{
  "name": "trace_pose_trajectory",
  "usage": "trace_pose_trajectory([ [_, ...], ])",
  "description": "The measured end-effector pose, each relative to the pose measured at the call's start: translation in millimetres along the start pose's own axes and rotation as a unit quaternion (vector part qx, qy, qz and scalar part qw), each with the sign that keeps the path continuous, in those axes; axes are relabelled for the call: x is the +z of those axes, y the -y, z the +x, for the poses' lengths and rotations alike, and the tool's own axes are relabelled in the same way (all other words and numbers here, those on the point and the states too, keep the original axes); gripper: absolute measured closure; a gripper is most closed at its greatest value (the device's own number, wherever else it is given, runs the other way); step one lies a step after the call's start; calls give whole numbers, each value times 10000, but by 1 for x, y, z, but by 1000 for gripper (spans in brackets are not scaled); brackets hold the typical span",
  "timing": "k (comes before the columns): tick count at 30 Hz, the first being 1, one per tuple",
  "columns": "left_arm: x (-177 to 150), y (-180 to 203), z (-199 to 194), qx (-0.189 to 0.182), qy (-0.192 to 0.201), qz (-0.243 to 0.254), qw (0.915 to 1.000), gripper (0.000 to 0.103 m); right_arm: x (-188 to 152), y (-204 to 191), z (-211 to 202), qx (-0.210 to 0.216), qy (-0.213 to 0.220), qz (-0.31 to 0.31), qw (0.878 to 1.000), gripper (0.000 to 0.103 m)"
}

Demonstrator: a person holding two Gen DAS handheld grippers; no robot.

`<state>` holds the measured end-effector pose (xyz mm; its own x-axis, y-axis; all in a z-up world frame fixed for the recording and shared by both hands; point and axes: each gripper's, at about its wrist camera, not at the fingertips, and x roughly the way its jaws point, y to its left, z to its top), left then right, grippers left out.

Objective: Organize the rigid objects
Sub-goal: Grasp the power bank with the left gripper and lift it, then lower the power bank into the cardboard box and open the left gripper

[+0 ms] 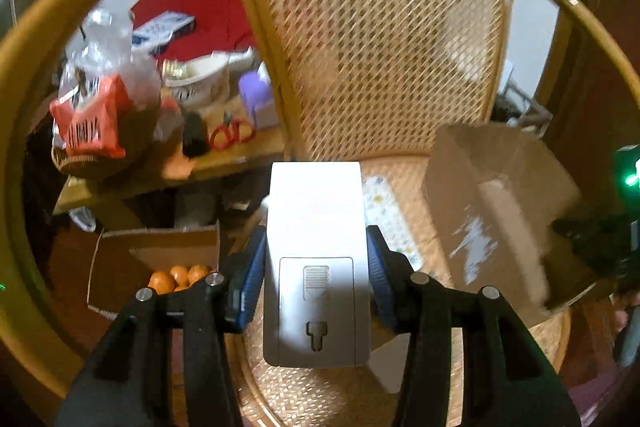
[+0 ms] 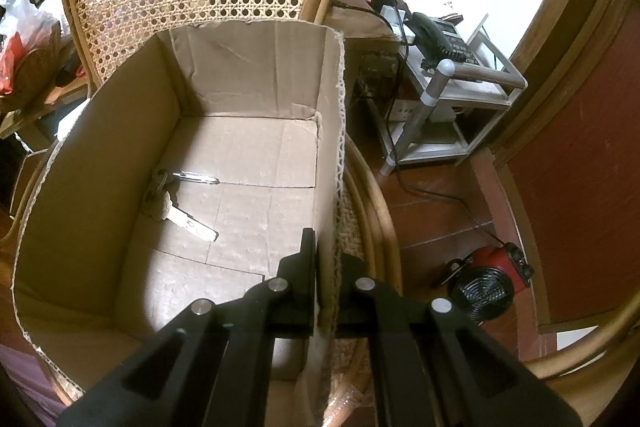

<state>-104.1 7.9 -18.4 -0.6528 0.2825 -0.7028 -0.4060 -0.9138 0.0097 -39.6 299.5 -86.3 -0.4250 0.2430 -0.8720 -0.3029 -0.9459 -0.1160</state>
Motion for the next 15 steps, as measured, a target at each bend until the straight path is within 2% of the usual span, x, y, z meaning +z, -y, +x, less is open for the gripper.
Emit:
trace_pose_trajectory([
  [7,17,33,-30,-198,537,294,9979,57,1,1,-2,-3,-3,33,10000,97],
  [15,29,69,-43,-485,779,468,9947,57,2,2,-2,-17,7,80,10000,97],
])
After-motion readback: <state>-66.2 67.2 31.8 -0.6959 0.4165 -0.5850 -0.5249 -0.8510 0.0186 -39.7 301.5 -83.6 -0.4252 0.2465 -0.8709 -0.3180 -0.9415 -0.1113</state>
